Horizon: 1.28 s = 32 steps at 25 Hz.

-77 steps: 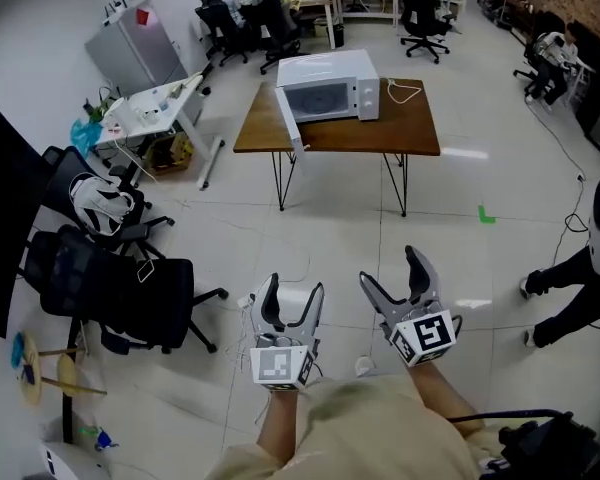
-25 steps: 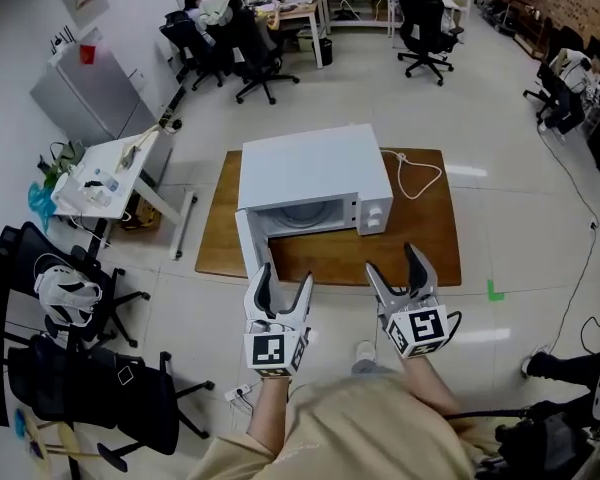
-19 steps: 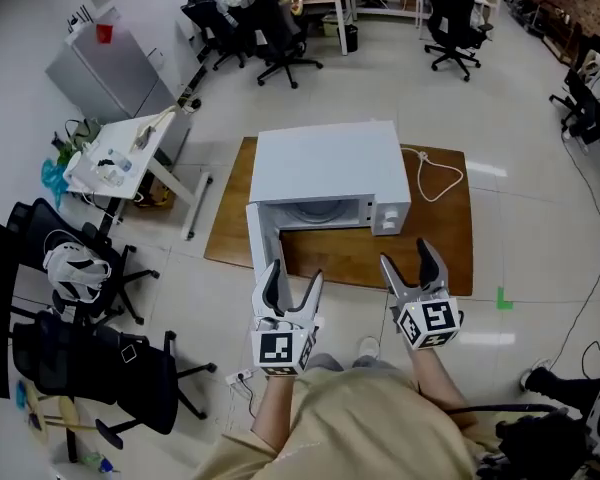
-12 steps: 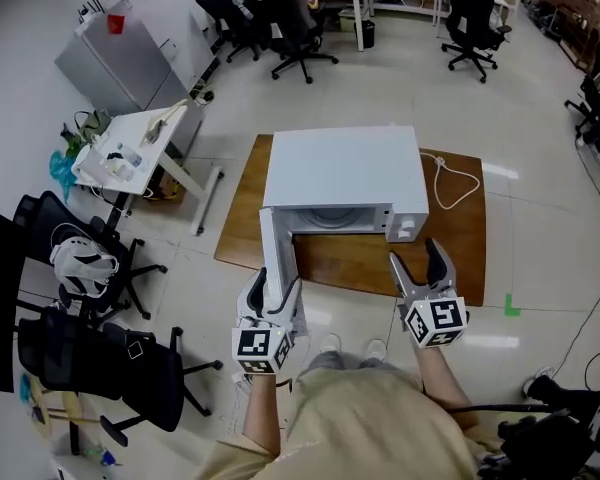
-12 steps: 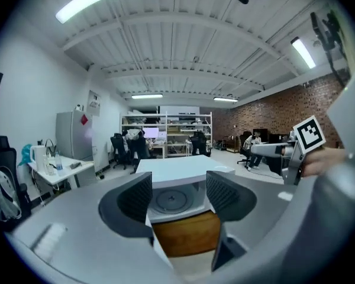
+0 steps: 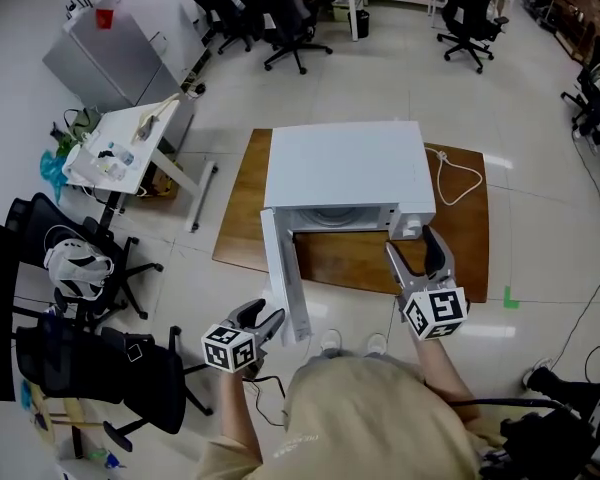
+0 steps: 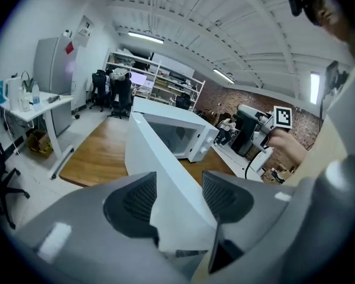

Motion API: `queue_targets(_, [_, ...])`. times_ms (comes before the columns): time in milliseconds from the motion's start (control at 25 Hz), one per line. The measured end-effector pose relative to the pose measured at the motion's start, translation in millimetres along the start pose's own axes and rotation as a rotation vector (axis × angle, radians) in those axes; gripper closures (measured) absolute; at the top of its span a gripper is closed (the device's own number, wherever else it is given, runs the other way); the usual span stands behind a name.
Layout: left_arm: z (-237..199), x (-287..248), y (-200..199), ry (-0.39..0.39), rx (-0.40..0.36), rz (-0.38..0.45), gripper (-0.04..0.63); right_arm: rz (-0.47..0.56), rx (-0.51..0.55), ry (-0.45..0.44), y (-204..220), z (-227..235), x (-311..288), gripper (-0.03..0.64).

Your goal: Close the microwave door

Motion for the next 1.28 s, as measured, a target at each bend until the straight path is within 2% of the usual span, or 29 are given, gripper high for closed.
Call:
queue_targets(160, [-8.4, -3.7, 6.3, 0.037, 0.041, -0.016, 0.371, 0.014, 0.006, -0.007, -11.4, -9.9, -13.7, 0.281])
queue_targets(240, [-10.9, -3.5, 6.7, 0.084, 0.090, -0.001, 0.402, 0.014, 0.018, -0.004, -13.8, -16.2, -17.3, 0.281])
queue_targets(320, [-7.1, -6.9, 7.0, 0.125, 0.107, 0.002, 0.445, 0.007, 0.030, 0.006, -13.6, -17.7, -15.7, 0.281])
queue_targets(440, [3.3, -16.1, 2.7, 0.149, 0.075, -0.016, 0.430, -0.002, 0.049, 0.029, -15.4, -20.1, -9.7, 0.281])
queue_targets(560, [12.1, -27.3, -1.2, 0.172, 0.096, -0.006, 0.434, -0.008, 0.069, 0.053, -17.7, -27.4, -5.3, 0.281])
queue_targets(720, [16.9, -46.4, -14.8, 0.192, 0.149, 0.040, 0.451, -0.023, 0.155, 0.087, -28.3, -38.9, -4.7, 0.281])
queue_targets(880, [27.4, -80.8, -33.5, 0.242, 0.140, 0.066, 0.464, -0.038, 0.170, 0.155, -40.8, -30.4, 9.4, 0.281])
queue_targets(1000, [29.7, -117.6, -43.2, 0.232, 0.095, 0.122, 0.536, -0.043, 0.164, 0.208, -42.0, -19.0, 25.5, 0.281])
queue_targets(1160, [18.3, -164.9, -61.5, 0.205, 0.040, 0.182, 0.548, -0.044, 0.172, 0.271, -43.2, -17.6, 37.0, 0.281])
queue_targets(1280, [-1.0, -192.6, -88.4, 0.132, 0.007, 0.231, 0.546, -0.057, 0.172, 0.315, -50.7, -27.3, 36.1, 0.281])
Point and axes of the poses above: the fingertips, and each gripper's own axes: x backward along the fingers, z to its right, y out of its underside, the point moved 4 cm from there along x, backward along the fingers, and after that the axes turned 6 degrees about z, right-handed, at the moved point
